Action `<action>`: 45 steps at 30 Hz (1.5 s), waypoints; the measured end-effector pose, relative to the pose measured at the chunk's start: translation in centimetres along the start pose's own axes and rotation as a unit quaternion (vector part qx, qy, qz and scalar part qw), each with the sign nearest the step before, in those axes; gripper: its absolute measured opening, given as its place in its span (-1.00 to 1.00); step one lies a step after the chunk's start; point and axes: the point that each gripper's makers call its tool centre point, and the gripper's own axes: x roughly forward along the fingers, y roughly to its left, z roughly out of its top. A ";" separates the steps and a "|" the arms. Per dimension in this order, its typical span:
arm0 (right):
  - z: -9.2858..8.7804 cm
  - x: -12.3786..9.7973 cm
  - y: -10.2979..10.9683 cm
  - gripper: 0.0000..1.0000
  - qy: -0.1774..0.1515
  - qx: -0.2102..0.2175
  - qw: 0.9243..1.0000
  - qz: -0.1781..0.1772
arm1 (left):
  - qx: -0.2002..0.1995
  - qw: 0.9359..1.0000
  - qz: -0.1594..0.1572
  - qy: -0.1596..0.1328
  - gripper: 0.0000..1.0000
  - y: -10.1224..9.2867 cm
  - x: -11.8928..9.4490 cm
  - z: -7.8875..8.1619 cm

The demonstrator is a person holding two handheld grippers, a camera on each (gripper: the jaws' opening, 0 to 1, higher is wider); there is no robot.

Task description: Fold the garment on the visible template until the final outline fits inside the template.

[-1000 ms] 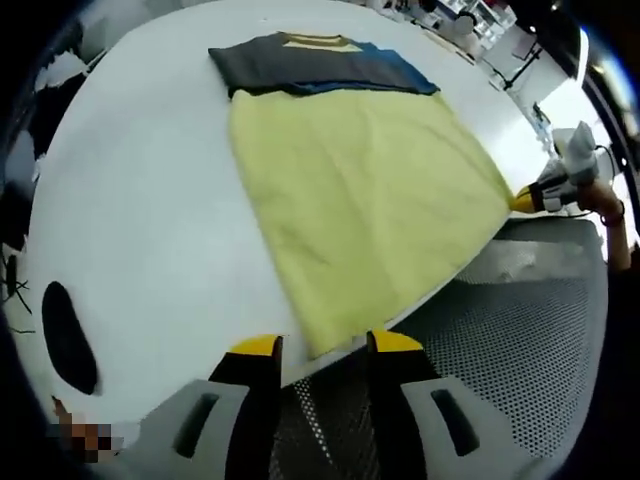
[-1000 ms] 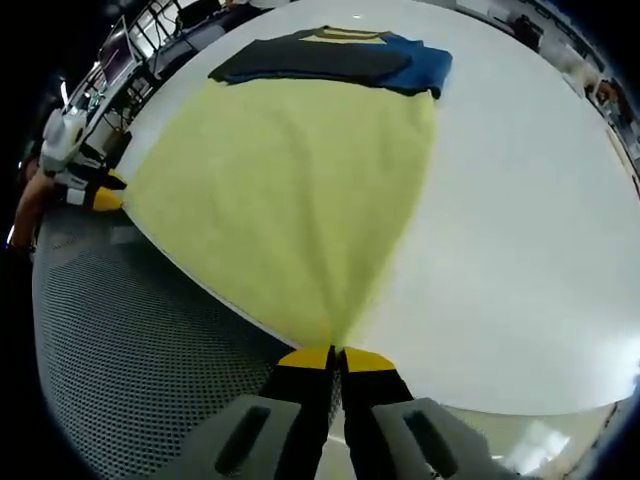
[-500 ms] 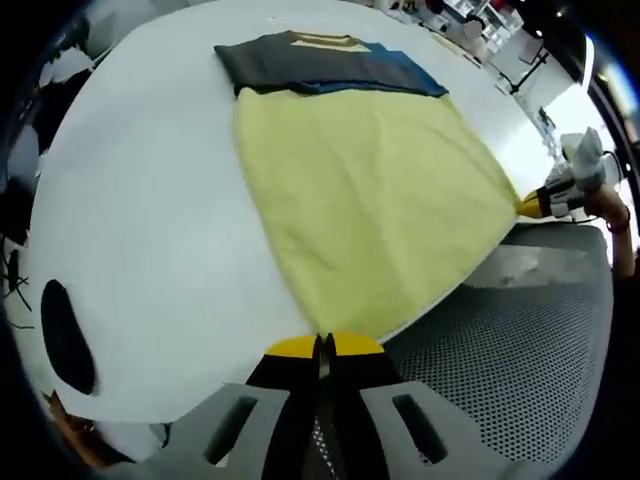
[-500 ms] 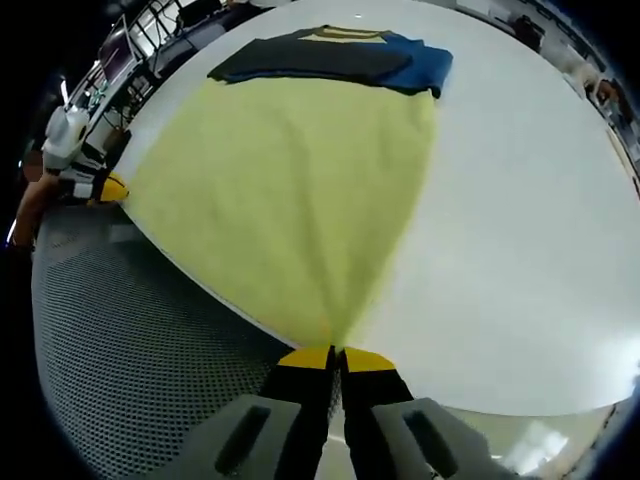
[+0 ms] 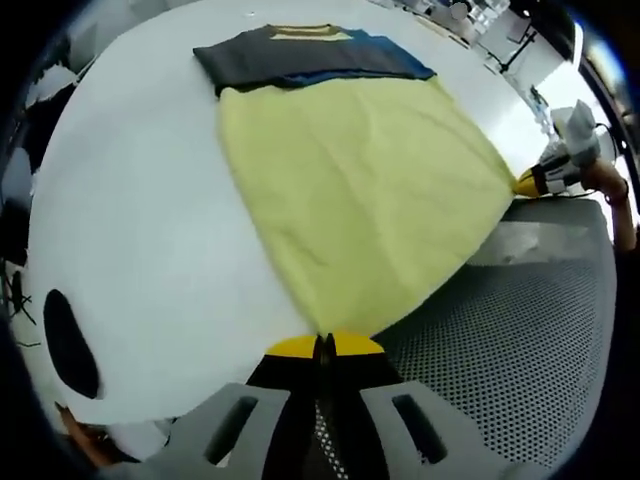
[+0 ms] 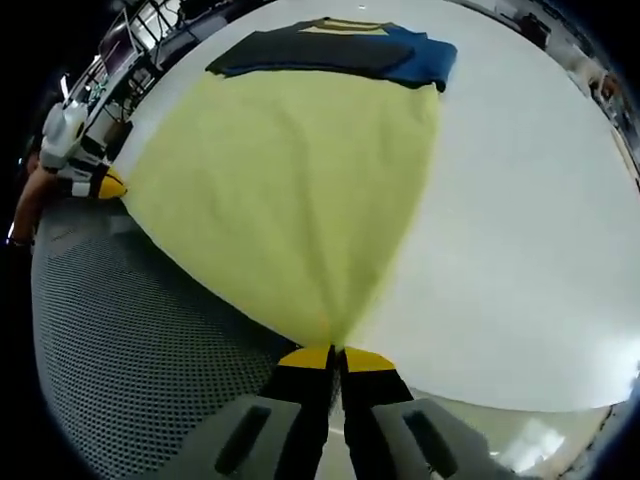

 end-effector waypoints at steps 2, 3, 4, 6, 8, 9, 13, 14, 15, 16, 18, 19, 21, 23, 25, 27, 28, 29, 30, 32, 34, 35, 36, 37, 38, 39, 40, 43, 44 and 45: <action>-0.1 -0.1 0.0 -1.00 0.001 0.001 1.000 0.002 | 0.000 1.000 -0.002 0.001 -1.00 -0.1 0.0 -0.1; -0.1 -0.1 0.0 -1.00 0.002 0.001 1.000 0.002 | 0.000 1.000 -0.003 0.002 -1.00 -0.1 0.0 -0.2; -0.1 -0.2 0.1 -1.00 0.003 -0.001 1.000 0.002 | -0.001 1.000 -0.004 0.002 -1.00 -0.2 0.0 -0.2; -0.1 -0.3 0.1 -1.00 0.003 -0.003 1.000 0.003 | -0.002 1.000 -0.005 0.003 -1.00 -0.2 -0.1 -0.3; -0.1 -0.6 0.2 -1.00 -0.002 -0.001 1.000 0.006 | -0.007 1.000 -0.007 -0.001 -1.00 -0.2 -0.3 -0.2; 0.0 -0.8 0.3 -1.00 -0.005 0.001 1.000 0.008 | -0.010 1.000 -0.009 -0.004 -1.00 -0.1 -0.5 -0.1; 0.6 -1.4 0.1 -1.00 -0.025 0.011 1.000 0.014 | -0.031 0.999 -0.022 -0.015 -1.00 -0.1 -0.9 0.3; 0.8 -1.6 0.2 -1.00 -0.030 0.015 0.999 0.015 | -0.034 0.999 -0.024 -0.020 -1.00 -0.1 -1.0 0.5; 0.9 -1.9 0.3 -1.00 -0.035 0.016 0.999 0.021 | -0.042 0.998 -0.029 -0.026 -1.00 -0.1 -1.2 0.7; 1.2 -2.2 0.3 -1.00 -0.043 0.019 0.999 0.024 | -0.049 0.998 -0.032 -0.029 -1.00 -0.1 -1.3 0.8; 1.7 -2.7 0.4 -1.00 -0.057 0.022 0.998 0.031 | -0.057 0.997 -0.039 -0.040 -1.00 -0.1 -1.7 1.3; 1.8 -2.9 0.4 -1.00 -0.060 0.023 0.997 0.032 | -0.060 0.996 -0.041 -0.045 -1.00 -0.1 -1.9 1.5; 2.8 -3.6 0.2 -1.00 -0.084 0.029 0.995 0.036 | -0.064 0.995 -0.047 -0.058 -1.00 0.0 -2.5 2.3; 3.5 -4.2 0.2 -1.00 -0.100 0.035 0.993 0.043 | -0.065 0.994 -0.050 -0.066 -1.00 0.1 -2.9 2.8; 4.1 -4.7 0.2 -1.00 -0.113 0.039 0.992 0.049 | -0.068 0.994 -0.051 -0.075 -1.00 0.2 -3.2 3.4; 4.8 -5.3 -0.1 -1.00 -0.128 0.039 0.990 0.047 | -0.071 0.992 -0.048 -0.090 -1.00 0.6 -3.7 4.4; 5.0 -5.5 -0.2 -1.00 -0.133 0.040 0.989 0.046 | -0.073 0.991 -0.041 -0.100 -1.00 1.0 -3.9 4.9; 5.5 -5.9 -0.4 -1.00 -0.142 0.038 0.988 0.045 | -0.067 0.991 -0.037 -0.106 -1.00 1.2 -4.3 5.3; 5.9 -6.1 -0.7 -1.00 -0.149 0.040 0.987 0.045 | -0.069 0.991 -0.034 -0.113 -1.00 1.4 -4.6 5.9; 6.6 -6.7 -1.1 -1.00 -0.163 0.043 0.985 0.044 | -0.070 0.988 -0.030 -0.135 -1.00 1.8 -5.3 7.1; 7.3 -7.1 -1.4 -1.00 -0.178 0.050 0.982 0.043 | -0.075 0.985 -0.032 -0.150 -1.00 2.0 -5.7 8.0; 7.6 -7.3 -1.5 -1.00 -0.181 0.054 0.981 0.044 | -0.075 0.984 -0.032 -0.157 -1.00 2.2 -6.0 8.5; 8.0 -7.5 -1.9 -1.00 -0.186 0.059 0.980 0.044 | -0.077 0.983 -0.033 -0.165 -1.00 2.4 -6.3 9.2; 8.4 -7.8 -2.1 -1.00 -0.190 0.059 0.979 0.043 | -0.079 0.981 -0.033 -0.174 -1.00 2.4 -6.6 9.9; 8.5 -7.9 -2.0 -1.00 -0.192 0.059 0.979 0.042 | -0.078 0.981 -0.033 -0.175 -1.00 2.4 -6.7 10.1; 9.3 -8.4 -2.1 -1.00 -0.201 0.055 0.977 0.039 | -0.077 0.979 -0.032 -0.187 -1.00 2.6 -7.3 11.1; 9.8 -8.7 -2.2 -1.00 -0.208 0.055 0.976 0.037 | -0.072 0.979 -0.030 -0.191 -1.00 2.6 -7.5 11.5; 11.0 -9.2 -2.3 -1.00 -0.218 0.054 0.974 0.038 | -0.066 0.976 -0.021 -0.204 -1.00 3.0 -8.0 12.8; 11.3 -9.4 -2.4 -1.00 -0.222 0.051 0.973 0.036 | -0.068 0.976 -0.020 -0.208 -1.00 3.2 -8.2 13.2; 11.9 -9.6 -2.6 -1.00 -0.228 0.048 0.972 0.031 | -0.069 0.975 -0.020 -0.212 -1.00 3.3 -8.4 13.5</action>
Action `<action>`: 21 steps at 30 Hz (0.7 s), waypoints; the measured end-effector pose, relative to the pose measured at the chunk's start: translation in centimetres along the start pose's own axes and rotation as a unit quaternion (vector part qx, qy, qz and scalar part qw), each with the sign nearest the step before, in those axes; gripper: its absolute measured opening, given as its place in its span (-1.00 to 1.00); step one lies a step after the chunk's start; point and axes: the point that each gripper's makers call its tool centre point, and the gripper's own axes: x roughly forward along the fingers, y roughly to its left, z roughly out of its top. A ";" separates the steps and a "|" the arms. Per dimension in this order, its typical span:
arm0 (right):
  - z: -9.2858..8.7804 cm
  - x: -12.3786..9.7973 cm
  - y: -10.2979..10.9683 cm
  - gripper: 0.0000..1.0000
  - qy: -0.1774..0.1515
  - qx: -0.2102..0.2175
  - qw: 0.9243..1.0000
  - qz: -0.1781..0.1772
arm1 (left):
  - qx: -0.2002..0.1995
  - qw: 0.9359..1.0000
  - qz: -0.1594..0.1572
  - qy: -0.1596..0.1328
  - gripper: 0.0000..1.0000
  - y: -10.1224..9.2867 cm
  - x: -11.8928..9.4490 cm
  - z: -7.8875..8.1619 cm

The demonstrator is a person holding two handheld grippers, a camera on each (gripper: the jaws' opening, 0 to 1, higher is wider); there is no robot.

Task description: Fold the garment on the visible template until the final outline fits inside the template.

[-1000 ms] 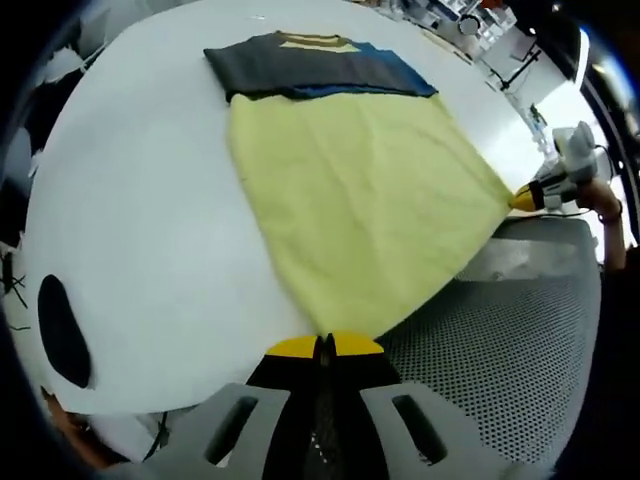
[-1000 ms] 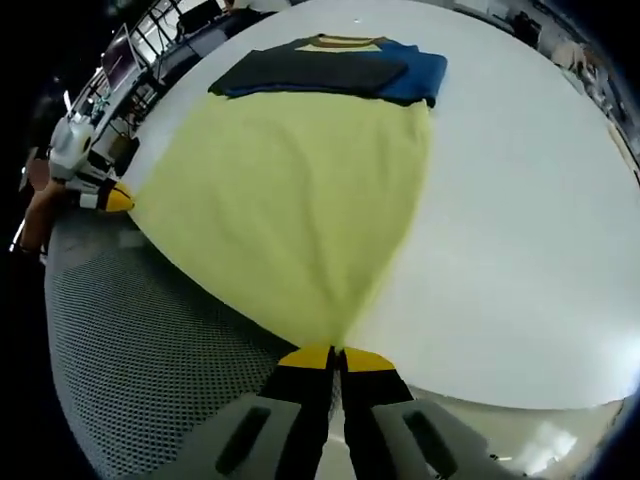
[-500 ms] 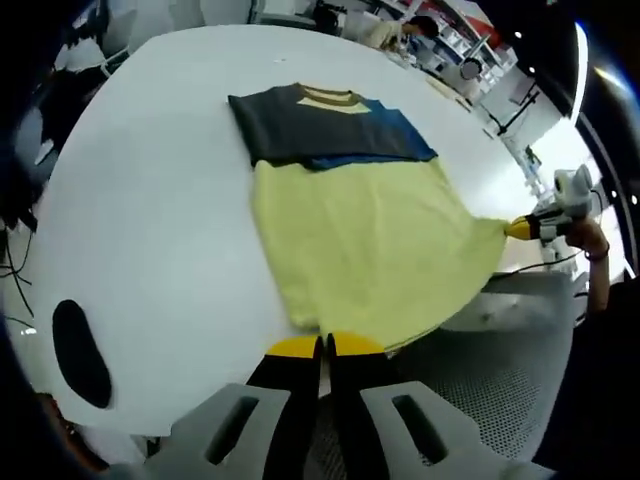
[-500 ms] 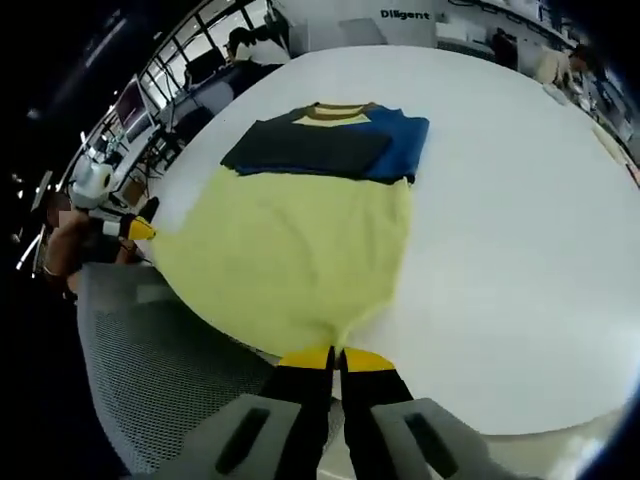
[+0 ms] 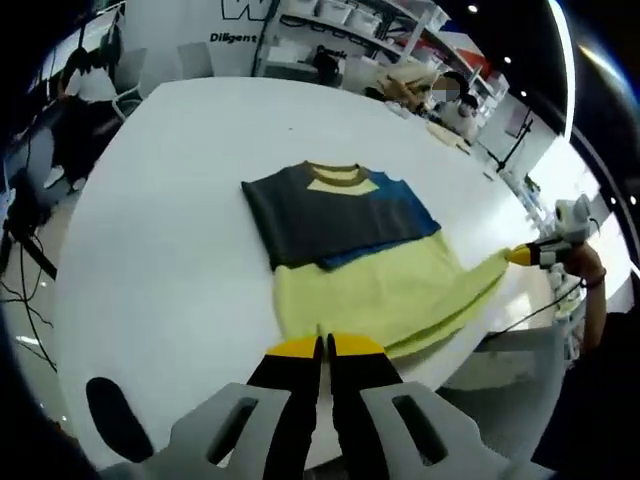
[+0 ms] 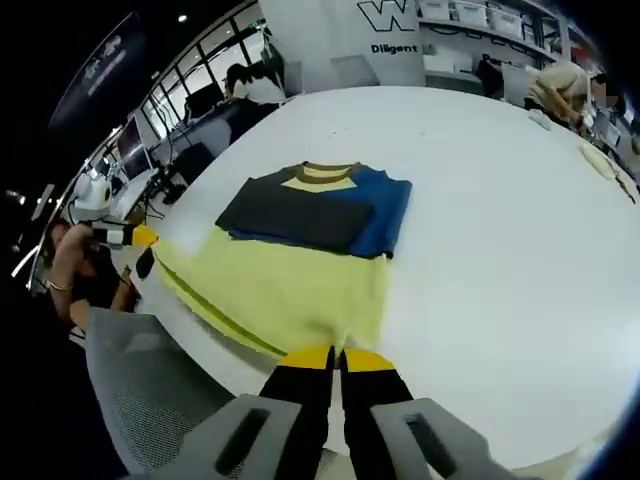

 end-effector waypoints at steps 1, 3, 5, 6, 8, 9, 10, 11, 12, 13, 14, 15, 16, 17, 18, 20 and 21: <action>0.6 0.1 -0.1 -1.00 -0.003 -0.002 1.000 -0.001 | 0.000 1.000 -0.002 -0.015 -1.00 0.0 -0.1 1.2; 2.0 0.3 -0.3 -1.00 -0.015 0.003 1.000 -0.002 | 0.000 0.999 -0.002 -0.034 -1.00 0.2 -0.1 2.9; 2.6 0.4 -0.5 -1.00 -0.020 0.003 1.000 -0.005 | 0.001 0.999 0.001 -0.040 -1.00 0.3 -0.1 3.9; 3.2 0.5 -0.6 -1.00 -0.023 0.000 1.000 -0.008 | 0.003 0.999 0.003 -0.044 -1.00 0.4 0.0 4.5; 4.0 0.6 -0.8 -1.00 -0.028 -0.001 1.000 -0.012 | 0.006 0.999 0.003 -0.049 -1.00 0.5 0.1 5.4; 4.4 0.6 -0.9 -1.00 -0.032 -0.002 0.999 -0.013 | 0.010 0.999 0.003 -0.052 -1.00 0.6 0.2 5.8; 4.8 0.6 -0.9 -1.00 -0.035 -0.002 0.999 -0.013 | 0.014 0.998 0.003 -0.054 -1.00 0.6 0.4 6.3; 5.4 0.7 -1.0 -1.00 -0.040 -0.003 0.999 -0.013 | 0.014 0.998 0.003 -0.057 -1.00 0.9 0.5 6.9; 5.6 0.7 -1.0 -1.00 -0.042 -0.003 0.999 -0.012 | 0.015 0.998 0.004 -0.058 -1.00 0.9 0.6 7.3; 6.7 0.9 -1.2 -1.00 -0.050 -0.014 0.999 -0.010 | 0.017 0.998 0.005 -0.060 -1.00 1.0 0.7 7.8; 7.2 0.9 -1.4 -1.00 -0.053 -0.013 0.998 -0.010 | 0.017 0.998 0.004 -0.066 -1.00 0.9 0.7 8.4; 7.7 0.8 -1.5 -1.00 -0.057 -0.011 0.998 -0.010 | 0.016 0.997 0.003 -0.071 -1.00 0.9 0.7 8.7; 8.1 0.8 -1.7 -1.00 -0.059 -0.010 0.998 -0.012 | 0.016 0.997 0.002 -0.081 -1.00 0.8 0.7 9.3; 8.9 0.7 -1.9 -1.00 -0.066 -0.014 0.998 -0.013 | 0.018 0.996 -0.001 -0.084 -1.00 0.7 0.7 9.7; 9.7 0.6 -2.2 -1.00 -0.073 -0.012 0.997 -0.015 | 0.019 0.996 -0.001 -0.087 -1.00 0.8 0.8 10.2; 10.9 0.5 -2.4 -1.00 -0.085 -0.018 0.996 -0.014 | 0.019 0.996 0.005 -0.091 -1.00 1.2 0.9 11.0; 11.4 0.6 -2.6 -1.00 -0.089 -0.015 0.996 -0.014 | 0.021 0.995 0.009 -0.092 -1.00 1.4 0.9 11.3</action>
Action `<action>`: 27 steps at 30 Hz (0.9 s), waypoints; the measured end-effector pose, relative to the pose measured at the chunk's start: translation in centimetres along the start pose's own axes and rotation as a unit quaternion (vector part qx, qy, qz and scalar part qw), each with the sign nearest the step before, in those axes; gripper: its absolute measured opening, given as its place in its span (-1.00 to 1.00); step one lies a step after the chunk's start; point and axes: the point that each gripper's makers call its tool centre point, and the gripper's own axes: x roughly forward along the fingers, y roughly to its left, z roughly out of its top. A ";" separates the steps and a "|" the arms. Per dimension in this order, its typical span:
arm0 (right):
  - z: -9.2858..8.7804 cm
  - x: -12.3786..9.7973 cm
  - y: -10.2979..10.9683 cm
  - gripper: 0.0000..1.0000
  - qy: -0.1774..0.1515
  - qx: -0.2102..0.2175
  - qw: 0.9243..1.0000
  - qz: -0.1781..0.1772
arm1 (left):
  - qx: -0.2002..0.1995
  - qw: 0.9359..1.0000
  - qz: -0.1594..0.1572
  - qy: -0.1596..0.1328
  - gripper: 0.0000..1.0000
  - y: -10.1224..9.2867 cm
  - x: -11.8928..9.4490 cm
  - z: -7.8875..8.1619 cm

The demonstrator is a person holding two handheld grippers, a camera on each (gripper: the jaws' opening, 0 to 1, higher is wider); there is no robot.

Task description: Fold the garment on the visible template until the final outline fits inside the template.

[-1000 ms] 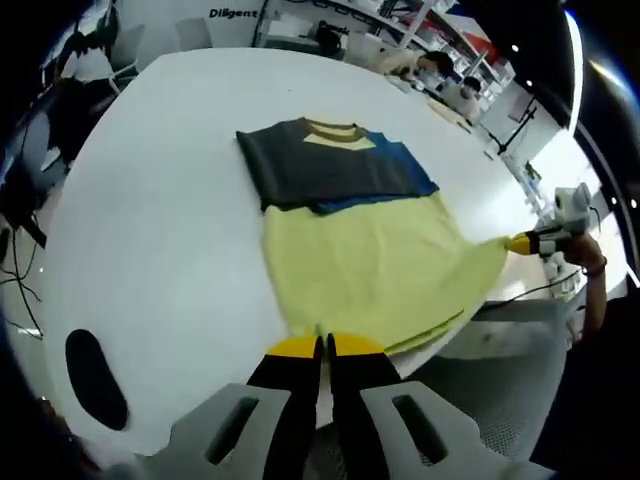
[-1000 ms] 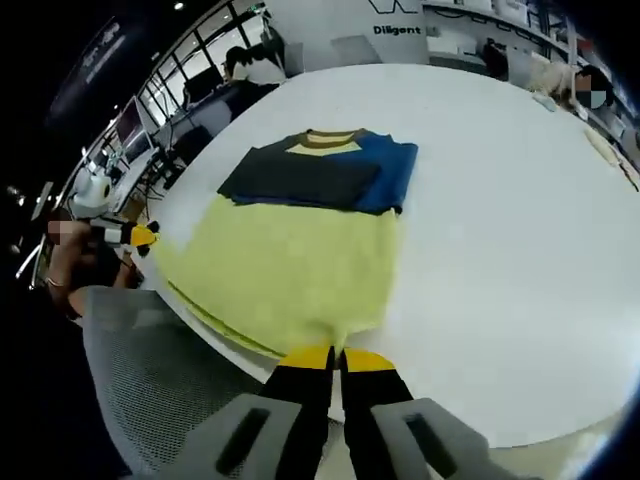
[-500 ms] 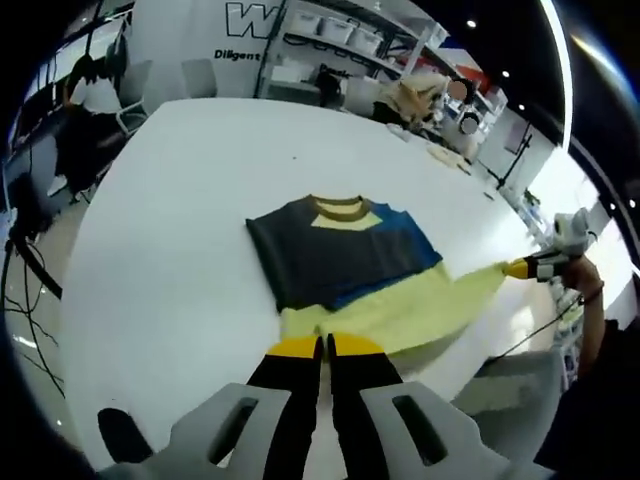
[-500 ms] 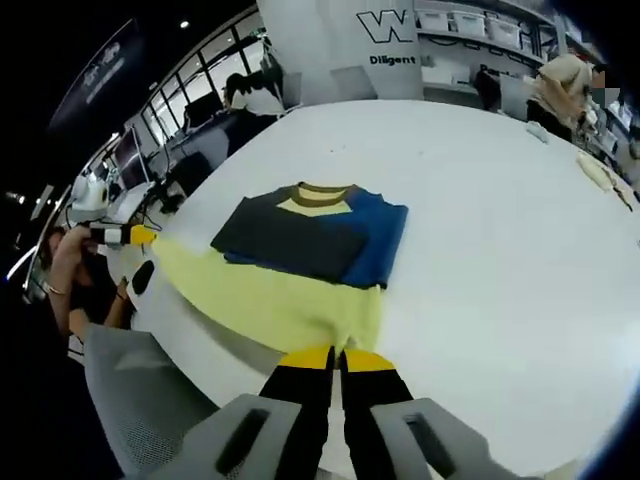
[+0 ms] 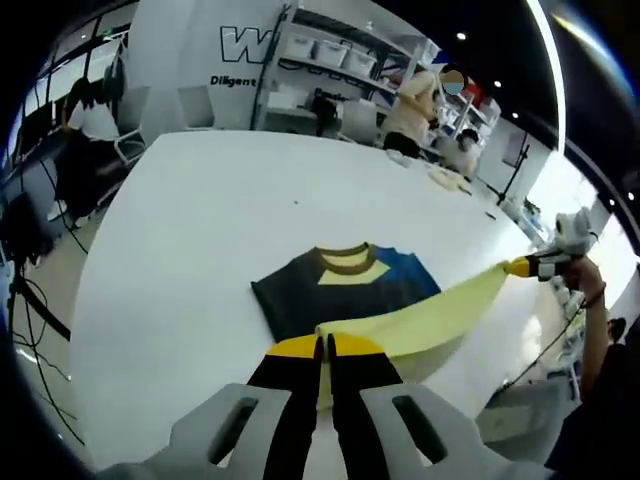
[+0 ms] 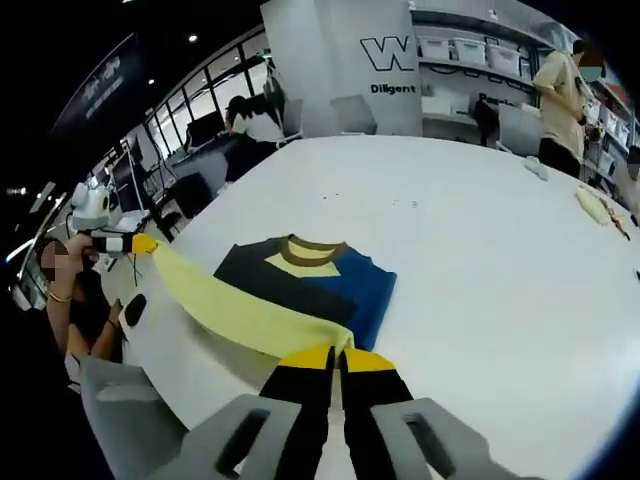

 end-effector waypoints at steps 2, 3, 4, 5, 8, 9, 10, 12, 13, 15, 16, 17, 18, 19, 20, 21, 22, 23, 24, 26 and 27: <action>1.1 0.4 -0.4 -1.00 -0.012 0.011 1.000 0.000 | 0.001 1.000 -0.002 -0.001 -1.00 0.3 0.2 0.8; 1.3 0.5 -0.5 -1.00 -0.015 0.014 1.000 0.000 | 0.002 1.000 -0.006 -0.001 -1.00 0.4 0.2 1.1; 1.7 0.8 -0.6 -1.00 -0.014 0.017 1.000 0.000 | -0.006 1.000 -0.004 -0.006 -1.00 0.7 0.4 1.6; 1.9 1.0 -0.7 -1.00 -0.018 0.014 1.000 0.001 | -0.005 1.000 0.000 -0.014 -1.00 1.0 0.7 2.1; 3.1 1.5 -1.0 -1.00 -0.028 0.013 1.000 0.002 | -0.010 1.000 0.001 -0.012 -1.00 1.5 1.4 2.9; 3.2 1.6 -1.1 -1.00 -0.030 0.016 0.999 0.003 | -0.009 1.000 0.001 -0.013 -1.00 1.6 1.7 3.1; 3.7 1.8 -1.3 -1.00 -0.036 0.029 0.999 0.007 | -0.013 1.000 0.000 -0.016 -1.00 1.8 2.0 3.7; 4.6 2.4 -1.7 -1.00 -0.049 0.060 0.997 0.013 | -0.016 1.000 0.000 -0.021 -1.00 2.2 2.7 4.3; 4.9 2.7 -2.0 -1.00 -0.049 0.069 0.996 0.014 | -0.021 1.000 0.000 -0.020 -1.00 2.3 3.0 4.6; 5.2 3.2 -2.3 -1.00 -0.049 0.072 0.996 0.018 | -0.022 0.999 0.006 -0.029 -1.00 2.7 3.8 5.3; 5.2 3.5 -2.4 -1.00 -0.046 0.076 0.996 0.018 | -0.014 1.000 0.007 -0.026 -1.00 2.8 4.2 5.3; 5.3 3.9 -2.6 -1.00 -0.043 0.079 0.996 0.019 | -0.015 1.000 0.009 -0.023 -1.00 2.9 4.5 5.3; 5.3 4.2 -2.7 -1.00 -0.041 0.082 0.996 0.018 | -0.018 1.000 0.011 -0.020 -1.00 3.1 4.9 5.3; 5.3 4.5 -2.9 -1.00 -0.038 0.086 0.995 0.016 | -0.019 1.000 0.011 -0.021 -1.00 3.3 5.2 5.4; 5.5 5.1 -3.1 -1.00 -0.038 0.089 0.995 0.014 | -0.028 0.999 0.016 -0.024 -1.00 3.9 5.8 5.6; 5.6 5.6 -3.5 -1.00 -0.039 0.099 0.994 0.011 | -0.029 0.999 0.019 -0.023 -1.00 4.1 6.1 5.7; 5.7 5.9 -3.7 -1.00 -0.037 0.104 0.994 0.008 | -0.028 0.999 0.023 -0.019 -1.00 4.5 6.9 5.7; 6.0 6.5 -3.9 -1.00 -0.037 0.102 0.994 0.006 | -0.029 0.999 0.024 -0.017 -1.00 4.6 7.1 5.6; 6.1 6.9 -4.0 -1.00 -0.036 0.101 0.994 0.005 | -0.032 0.999 0.022 -0.010 -1.00 4.8 7.5 5.5; 6.1 8.1 -4.3 -1.00 -0.027 0.102 0.994 0.006 | -0.036 0.999 0.022 -0.006 -1.00 5.2 8.5 5.5; 6.1 8.3 -4.4 -1.00 -0.026 0.102 0.994 0.005 | -0.037 0.999 0.022 -0.005 -1.00 5.3 8.7 5.5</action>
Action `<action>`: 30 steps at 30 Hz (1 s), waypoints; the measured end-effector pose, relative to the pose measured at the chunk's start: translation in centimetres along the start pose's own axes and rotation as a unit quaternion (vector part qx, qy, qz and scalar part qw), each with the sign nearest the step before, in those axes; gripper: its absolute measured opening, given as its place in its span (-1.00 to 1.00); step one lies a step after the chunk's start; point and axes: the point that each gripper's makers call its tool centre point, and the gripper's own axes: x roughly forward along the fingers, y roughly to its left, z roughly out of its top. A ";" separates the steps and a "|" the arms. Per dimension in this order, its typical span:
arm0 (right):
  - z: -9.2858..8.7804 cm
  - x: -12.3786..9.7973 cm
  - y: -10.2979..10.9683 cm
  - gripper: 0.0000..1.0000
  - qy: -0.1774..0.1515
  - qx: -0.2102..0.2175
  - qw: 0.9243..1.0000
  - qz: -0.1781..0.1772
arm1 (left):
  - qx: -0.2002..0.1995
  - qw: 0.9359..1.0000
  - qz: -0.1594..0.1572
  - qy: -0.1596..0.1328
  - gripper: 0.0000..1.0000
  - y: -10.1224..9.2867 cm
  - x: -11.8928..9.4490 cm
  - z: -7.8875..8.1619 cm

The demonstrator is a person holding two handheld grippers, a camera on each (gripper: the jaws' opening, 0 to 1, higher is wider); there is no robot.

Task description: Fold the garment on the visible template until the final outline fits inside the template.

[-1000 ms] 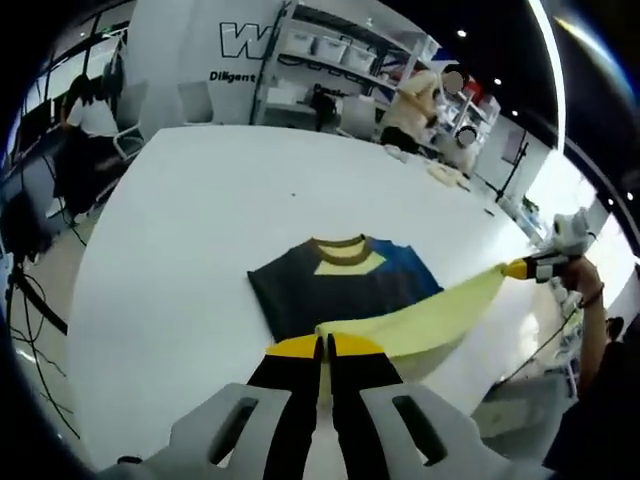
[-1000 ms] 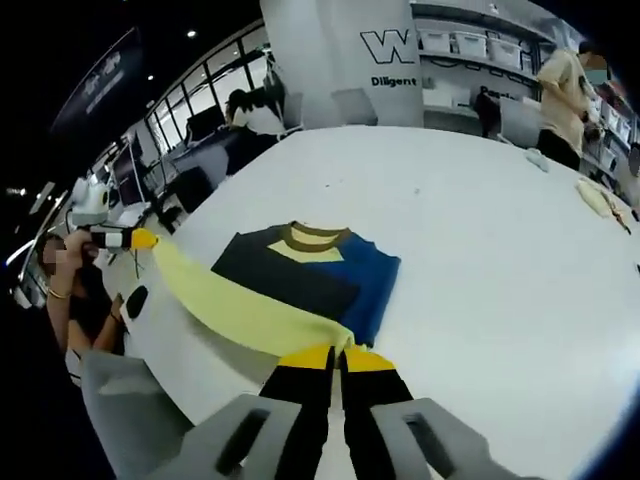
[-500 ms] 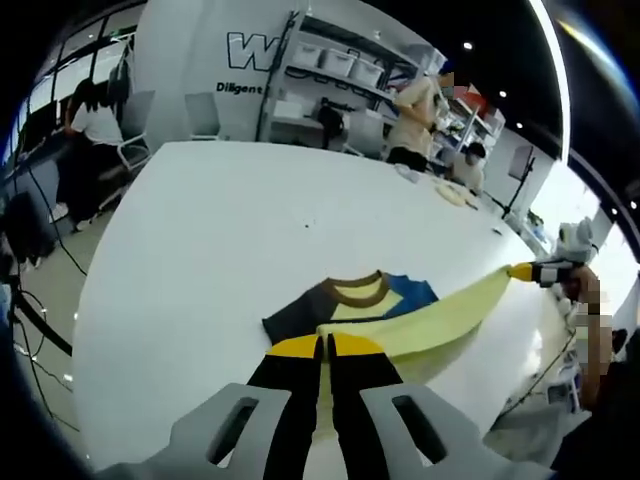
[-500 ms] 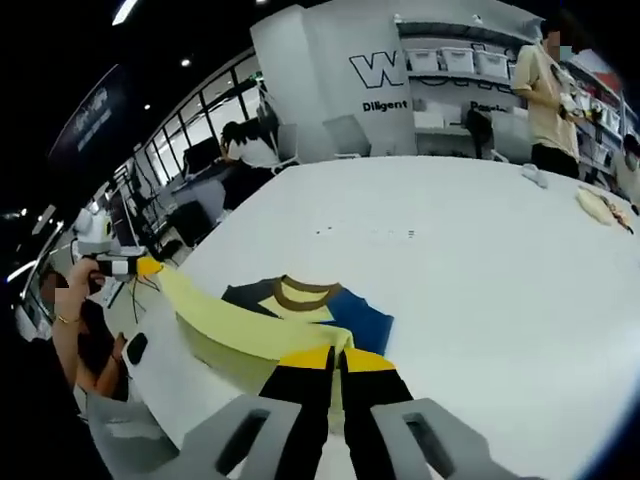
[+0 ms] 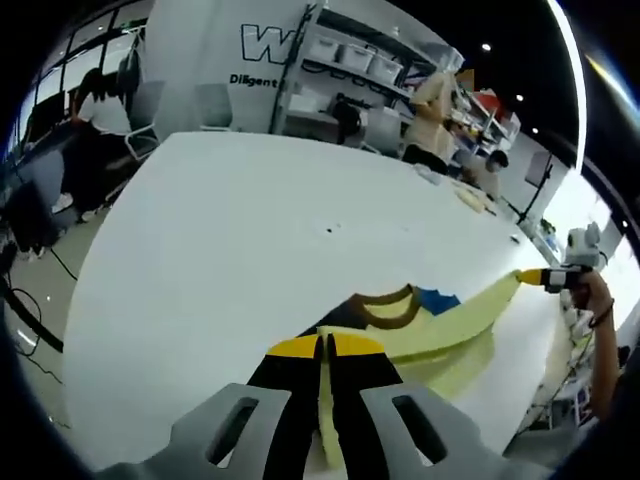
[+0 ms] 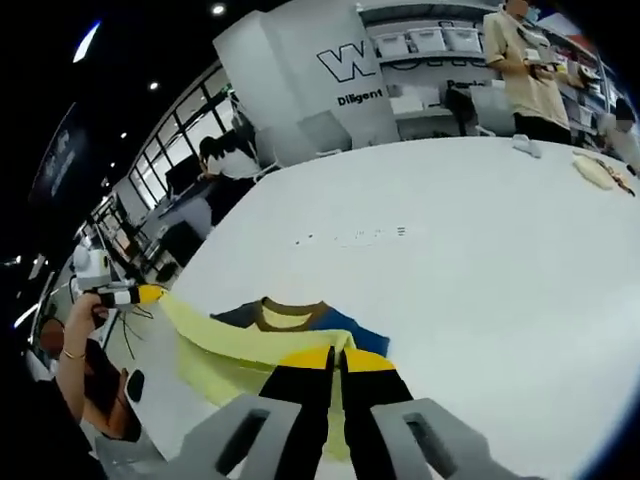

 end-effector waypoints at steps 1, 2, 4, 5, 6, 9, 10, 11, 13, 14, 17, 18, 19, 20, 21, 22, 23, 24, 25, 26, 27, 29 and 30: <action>0.0 0.6 -0.2 -1.00 0.003 0.001 1.000 -0.003 | 0.000 1.000 0.000 -0.001 -1.00 0.2 0.4 0.1; -0.1 0.9 -0.4 -1.00 0.006 0.004 1.000 -0.007 | -0.011 1.000 0.003 0.004 -1.00 0.5 1.0 0.0; 0.0 1.8 -0.9 -1.00 0.009 0.006 1.000 -0.012 | -0.011 1.000 0.003 0.007 -1.00 0.7 1.8 0.0; -0.1 2.5 -1.3 -1.00 0.014 0.013 1.000 -0.016 | -0.017 1.000 0.006 0.016 -1.00 1.0 2.5 -0.4; -0.1 2.8 -1.5 -1.00 0.016 0.015 1.000 -0.018 | -0.018 1.000 0.008 0.019 -1.00 1.2 2.9 -0.5; -0.4 3.7 -2.0 -1.00 0.025 0.020 0.999 -0.024 | -0.023 0.999 0.018 0.039 -1.00 2.2 4.1 -1.5; -0.5 4.2 -2.2 -1.00 0.027 0.019 0.999 -0.025 | -0.024 0.999 0.017 0.039 -1.00 2.3 4.3 -1.6; -0.6 4.3 -2.4 -1.00 0.029 0.021 0.999 -0.026 | -0.020 0.999 0.015 0.040 -1.00 2.4 4.8 -1.7; -1.1 5.1 -2.7 -1.00 0.038 0.028 0.999 -0.028 | -0.018 0.998 0.027 0.047 -1.00 3.1 5.7 -2.2; -1.2 5.4 -2.8 -1.00 0.042 0.029 0.998 -0.028 | -0.012 0.998 0.036 0.052 -1.00 3.4 6.2 -2.5; -1.7 6.8 -3.7 -1.00 0.047 0.033 0.998 -0.041 | -0.036 0.997 0.035 0.055 -1.00 3.5 7.3 -3.0; -1.8 7.1 -3.8 -1.00 0.047 0.032 0.997 -0.043 | -0.038 0.997 0.035 0.051 -1.00 3.6 7.5 -3.0; -1.8 7.3 -3.9 -1.00 0.046 0.031 0.997 -0.044 | -0.040 0.997 0.035 0.051 -1.00 3.6 7.6 -3.1; -1.9 7.8 -4.3 -1.00 0.042 0.033 0.997 -0.048 | -0.048 0.997 0.036 0.050 -1.00 3.9 7.9 -3.2; -2.0 8.1 -4.4 -1.00 0.043 0.039 0.997 -0.049 | -0.053 0.997 0.036 0.047 -1.00 4.1 8.2 -3.4; -2.2 8.3 -4.6 -1.00 0.043 0.040 0.997 -0.050 | -0.057 0.997 0.034 0.047 -1.00 4.1 8.3 -3.5; -2.3 8.5 -4.7 -1.00 0.042 0.040 0.997 -0.050 | -0.059 0.997 0.033 0.045 -1.00 4.2 8.5 -3.6; -2.6 8.9 -5.0 -1.00 0.043 0.045 0.997 -0.052 | -0.072 0.996 0.035 0.040 -1.00 4.4 8.7 -3.8; -2.7 9.1 -5.2 -1.00 0.043 0.051 0.996 -0.053 | -0.074 0.996 0.035 0.040 -1.00 4.4 8.7 -3.9; -2.8 9.5 -5.3 -1.00 0.037 0.047 0.997 -0.051 | -0.080 0.996 0.036 0.035 -1.00 4.6 8.9 -4.1; -2.8 10.0 -5.4 -1.00 0.032 0.041 0.997 -0.048 | -0.084 0.995 0.037 0.032 -1.00 4.8 9.1 -4.2; -2.7 10.6 -5.5 -1.00 0.021 0.021 0.998 -0.047 | -0.096 0.994 0.040 0.028 -1.00 5.1 9.4 -4.6; -2.9 10.8 -5.7 -1.00 0.022 0.005 0.999 -0.048 | -0.103 0.993 0.043 0.028 -1.00 5.2 9.6 -5.0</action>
